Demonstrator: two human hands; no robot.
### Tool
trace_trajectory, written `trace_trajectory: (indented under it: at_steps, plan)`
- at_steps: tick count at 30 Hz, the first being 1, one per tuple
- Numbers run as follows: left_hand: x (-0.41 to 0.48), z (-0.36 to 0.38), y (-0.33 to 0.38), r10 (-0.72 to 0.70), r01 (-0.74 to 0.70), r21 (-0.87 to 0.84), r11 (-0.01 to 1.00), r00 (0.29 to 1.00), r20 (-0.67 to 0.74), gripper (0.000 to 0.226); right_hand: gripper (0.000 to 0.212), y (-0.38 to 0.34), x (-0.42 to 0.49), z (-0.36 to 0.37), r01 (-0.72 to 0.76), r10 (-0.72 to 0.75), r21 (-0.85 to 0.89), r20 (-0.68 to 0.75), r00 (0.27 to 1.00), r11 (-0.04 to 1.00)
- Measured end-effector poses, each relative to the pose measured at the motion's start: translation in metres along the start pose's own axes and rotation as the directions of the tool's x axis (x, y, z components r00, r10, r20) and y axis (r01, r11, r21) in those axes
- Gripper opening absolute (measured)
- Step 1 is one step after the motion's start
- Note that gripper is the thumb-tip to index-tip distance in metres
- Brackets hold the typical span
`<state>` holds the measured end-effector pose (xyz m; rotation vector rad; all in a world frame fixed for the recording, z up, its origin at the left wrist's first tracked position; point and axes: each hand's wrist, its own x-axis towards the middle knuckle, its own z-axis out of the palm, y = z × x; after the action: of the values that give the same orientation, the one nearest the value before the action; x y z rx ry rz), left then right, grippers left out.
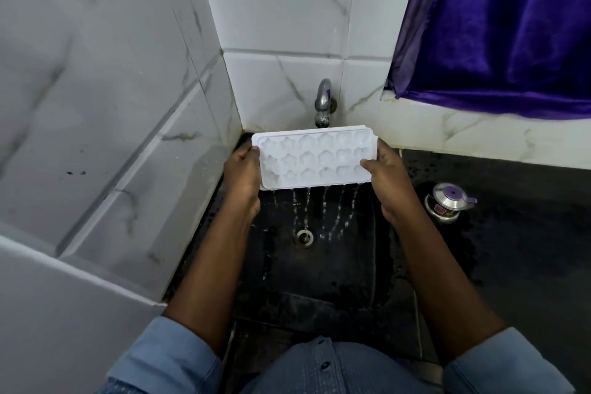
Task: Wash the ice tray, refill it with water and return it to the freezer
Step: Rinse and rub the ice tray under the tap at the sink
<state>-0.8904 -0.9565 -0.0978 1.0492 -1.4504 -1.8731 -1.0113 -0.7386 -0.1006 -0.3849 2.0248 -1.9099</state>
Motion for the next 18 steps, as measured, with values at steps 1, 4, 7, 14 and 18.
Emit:
trace_trajectory:
  at_steps: [1, 4, 7, 14, 18]
  plan:
    - [-0.001, -0.001, 0.000, 0.008, -0.008, 0.009, 1.000, 1.000, 0.005, 0.030, 0.054, 0.000, -0.001, 0.000, 0.000, 0.000, -0.005, 0.002, 1.000, 1.000]
    - [-0.007, -0.002, 0.001, 0.046, -0.045, 0.037, 0.998, 0.999, -0.020, 0.031, 0.053, -0.003, -0.003, 0.000, -0.005, 0.005, -0.004, -0.007, 1.000, 1.000]
    - [-0.019, 0.001, 0.008, 0.081, -0.080, 0.048, 0.996, 0.997, -0.008, 0.037, 0.050, -0.005, -0.004, 0.001, -0.017, 0.017, -0.007, -0.019, 1.000, 1.000]
    - [-0.040, 0.010, 0.021, 0.144, -0.146, 0.070, 0.987, 0.989, 0.030, 0.054, 0.048, -0.011, -0.009, -0.001, 0.013, -0.013, -0.028, -0.020, 1.000, 1.000]
    - [-0.052, 0.013, 0.024, 0.167, -0.168, 0.055, 0.984, 0.986, 0.018, 0.056, 0.049, -0.011, -0.014, -0.004, 0.038, -0.040, -0.075, -0.026, 0.999, 0.996]
